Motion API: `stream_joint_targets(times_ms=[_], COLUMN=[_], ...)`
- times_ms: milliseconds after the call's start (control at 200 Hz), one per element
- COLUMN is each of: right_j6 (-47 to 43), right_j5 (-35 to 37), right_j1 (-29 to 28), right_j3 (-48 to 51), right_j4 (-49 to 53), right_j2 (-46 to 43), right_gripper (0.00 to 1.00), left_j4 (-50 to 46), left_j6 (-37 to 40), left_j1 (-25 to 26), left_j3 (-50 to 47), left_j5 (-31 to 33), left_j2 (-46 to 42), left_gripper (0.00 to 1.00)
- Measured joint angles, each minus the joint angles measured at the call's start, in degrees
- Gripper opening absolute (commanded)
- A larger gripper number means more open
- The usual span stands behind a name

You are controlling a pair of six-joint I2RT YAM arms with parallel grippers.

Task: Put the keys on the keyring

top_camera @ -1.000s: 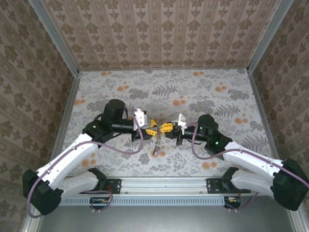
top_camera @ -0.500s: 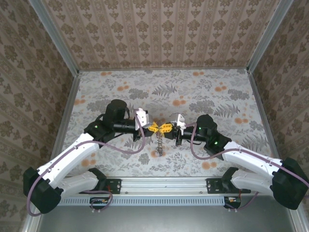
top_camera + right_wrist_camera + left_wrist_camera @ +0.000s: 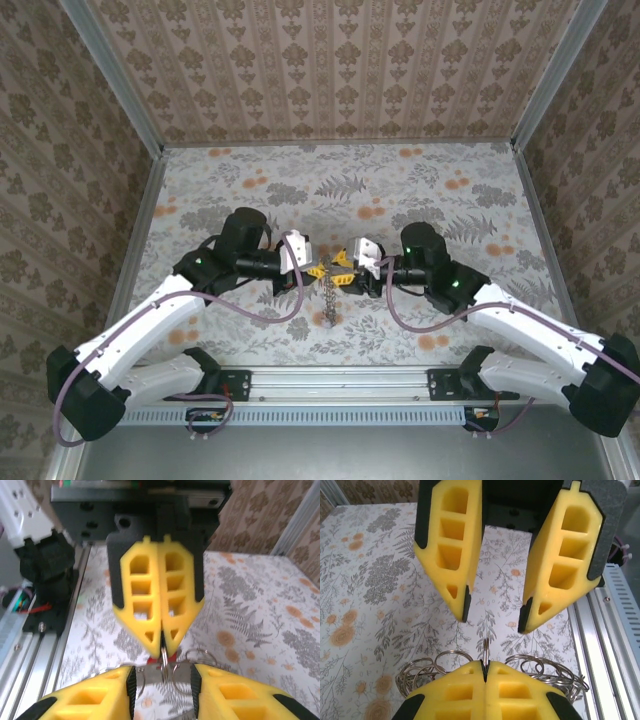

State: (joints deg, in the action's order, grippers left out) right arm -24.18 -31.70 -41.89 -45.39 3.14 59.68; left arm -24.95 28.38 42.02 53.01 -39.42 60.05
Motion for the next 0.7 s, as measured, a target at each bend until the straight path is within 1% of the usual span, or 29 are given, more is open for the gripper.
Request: stream_joint_targets(times_ms=[110,230,400,655,700], right_j6=[-4.39,-5.64,-4.02,-2.14,-1.84], right_j5=[-0.04,-0.13,-0.44,-0.52,-0.57], right_j1=[0.0,0.0,-0.02,-0.39,-0.39], right_j3=[-4.5,-6.29,-6.67,-6.67,-6.67], right_j4=[7.98,11.34,11.45,10.14,9.88], right_j2=[3.04,5.7,7.5,8.9,9.09], right_gripper=[0.35,0.32,0.27,0.25,0.22], left_j4=[-1.79,-3.13,-4.48,-5.79,-5.77], left_j6=[0.92,1.25,1.46,1.73,1.7], left_j1=[0.0,0.02,0.07,0.39,0.39], left_j3=[1.2,1.75,1.86,2.05,2.27], left_j5=[0.52,0.72,0.9,0.87,0.87], left_j2=[0.48,1.14,2.23,2.45,2.78], left_gripper=[0.0,0.0,0.0,0.0,0.0])
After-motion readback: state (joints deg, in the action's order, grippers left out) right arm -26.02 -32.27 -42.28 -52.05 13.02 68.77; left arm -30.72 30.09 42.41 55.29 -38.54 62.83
